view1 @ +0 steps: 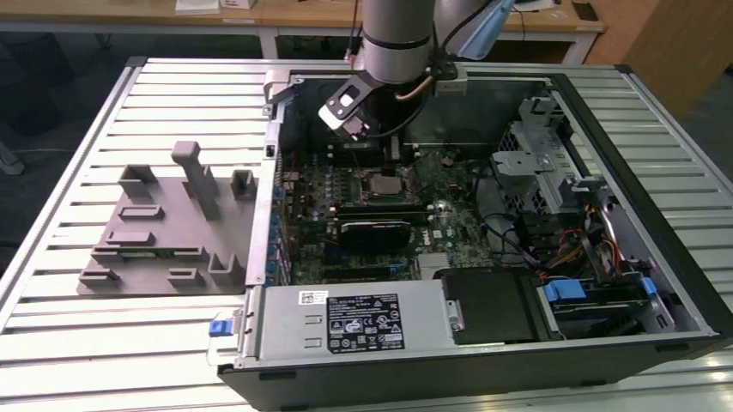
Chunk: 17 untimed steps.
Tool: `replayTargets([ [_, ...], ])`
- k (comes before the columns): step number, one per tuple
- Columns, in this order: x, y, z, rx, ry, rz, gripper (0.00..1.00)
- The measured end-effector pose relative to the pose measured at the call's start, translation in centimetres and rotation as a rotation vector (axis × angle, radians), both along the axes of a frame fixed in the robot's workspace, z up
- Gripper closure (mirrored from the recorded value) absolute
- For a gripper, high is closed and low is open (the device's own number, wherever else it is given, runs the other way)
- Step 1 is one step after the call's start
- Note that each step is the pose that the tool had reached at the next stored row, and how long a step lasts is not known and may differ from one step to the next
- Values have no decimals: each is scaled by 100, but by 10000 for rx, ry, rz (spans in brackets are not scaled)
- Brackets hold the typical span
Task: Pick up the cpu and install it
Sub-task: 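Place the cpu into insertion slot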
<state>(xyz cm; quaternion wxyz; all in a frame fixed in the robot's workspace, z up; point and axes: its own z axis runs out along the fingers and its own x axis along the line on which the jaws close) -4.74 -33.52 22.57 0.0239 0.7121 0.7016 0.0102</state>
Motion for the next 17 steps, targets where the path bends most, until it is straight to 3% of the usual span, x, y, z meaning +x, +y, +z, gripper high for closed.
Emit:
replayTargets([
  [7,0,0,256,1,-1,1,89],
  [11,0,0,365,2,-1,0,89],
  [17,0,0,398,4,-2,1,89],
])
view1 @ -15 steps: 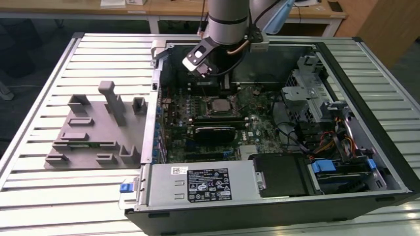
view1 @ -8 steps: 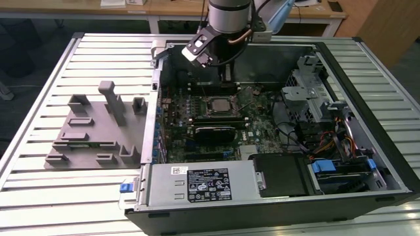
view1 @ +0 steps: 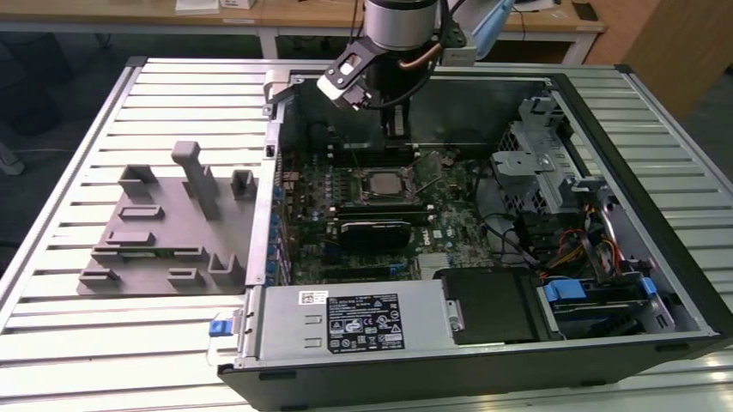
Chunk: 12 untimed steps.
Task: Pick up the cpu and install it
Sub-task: 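Place the cpu into insertion slot, then close the cpu cover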
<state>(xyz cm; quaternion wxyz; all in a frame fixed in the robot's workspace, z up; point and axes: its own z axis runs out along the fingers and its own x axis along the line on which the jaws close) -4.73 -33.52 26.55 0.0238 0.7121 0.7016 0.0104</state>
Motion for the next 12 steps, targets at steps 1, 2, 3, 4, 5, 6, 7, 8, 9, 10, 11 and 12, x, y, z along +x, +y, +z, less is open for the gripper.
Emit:
replayTargets([
  [1,0,0,7,-3,2,0,89],
  [2,0,0,12,-2,1,0,89],
  [3,0,0,12,-3,2,0,89],
  [4,0,0,13,-3,2,0,89],
  [5,0,0,13,-3,2,0,89],
  [6,0,0,13,-2,1,0,89],
  [7,0,0,14,-2,1,0,89],
  [8,0,0,14,-3,2,0,89],
  [9,0,0,15,-3,1,0,89],
  [10,0,0,15,-3,2,0,89],
  [11,0,0,15,-2,1,0,89],
  [12,0,0,16,-2,1,0,89],
])
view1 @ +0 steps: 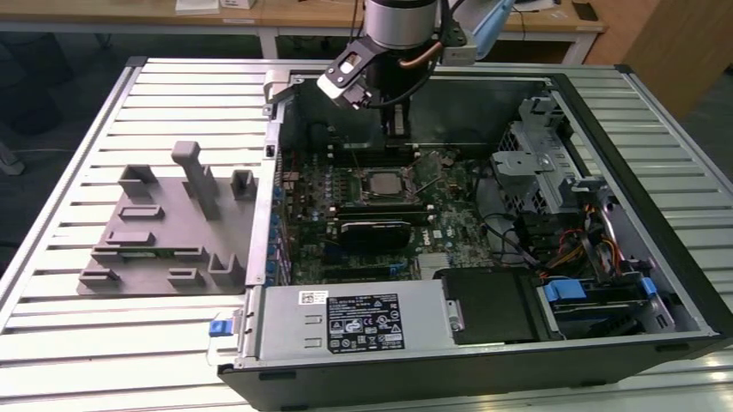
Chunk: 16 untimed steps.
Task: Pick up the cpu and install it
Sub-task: 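Close the cpu cover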
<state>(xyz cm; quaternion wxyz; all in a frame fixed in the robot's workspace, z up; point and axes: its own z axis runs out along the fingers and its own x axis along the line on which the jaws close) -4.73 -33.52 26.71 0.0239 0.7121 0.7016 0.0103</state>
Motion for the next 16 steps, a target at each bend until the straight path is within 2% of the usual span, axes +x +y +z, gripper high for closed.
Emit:
replayTargets([
  [3,31,0,1,-2,2,1,89],
  [16,395,0,1,-1,33,-1,89],
])
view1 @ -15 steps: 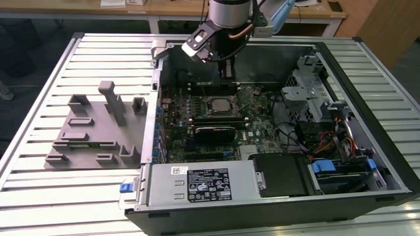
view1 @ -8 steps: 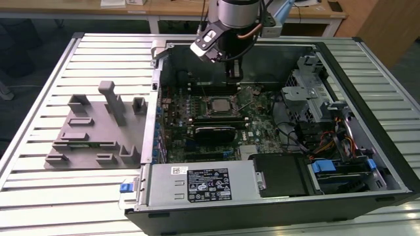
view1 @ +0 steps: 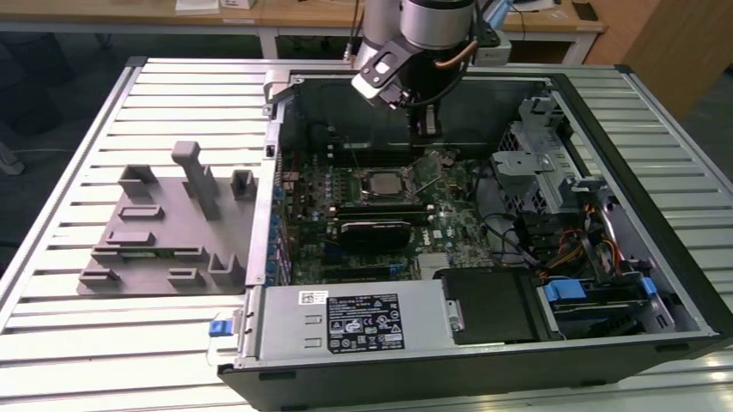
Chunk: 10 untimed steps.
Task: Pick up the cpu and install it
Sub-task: 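Close the cpu cover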
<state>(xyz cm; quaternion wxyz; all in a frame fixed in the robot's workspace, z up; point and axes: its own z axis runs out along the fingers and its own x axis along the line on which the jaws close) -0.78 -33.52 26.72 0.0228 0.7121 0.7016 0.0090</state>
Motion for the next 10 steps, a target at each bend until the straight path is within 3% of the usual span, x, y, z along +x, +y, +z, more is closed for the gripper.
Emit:
replayTargets([
  [10,267,1,-1,2,16,2,89],
])
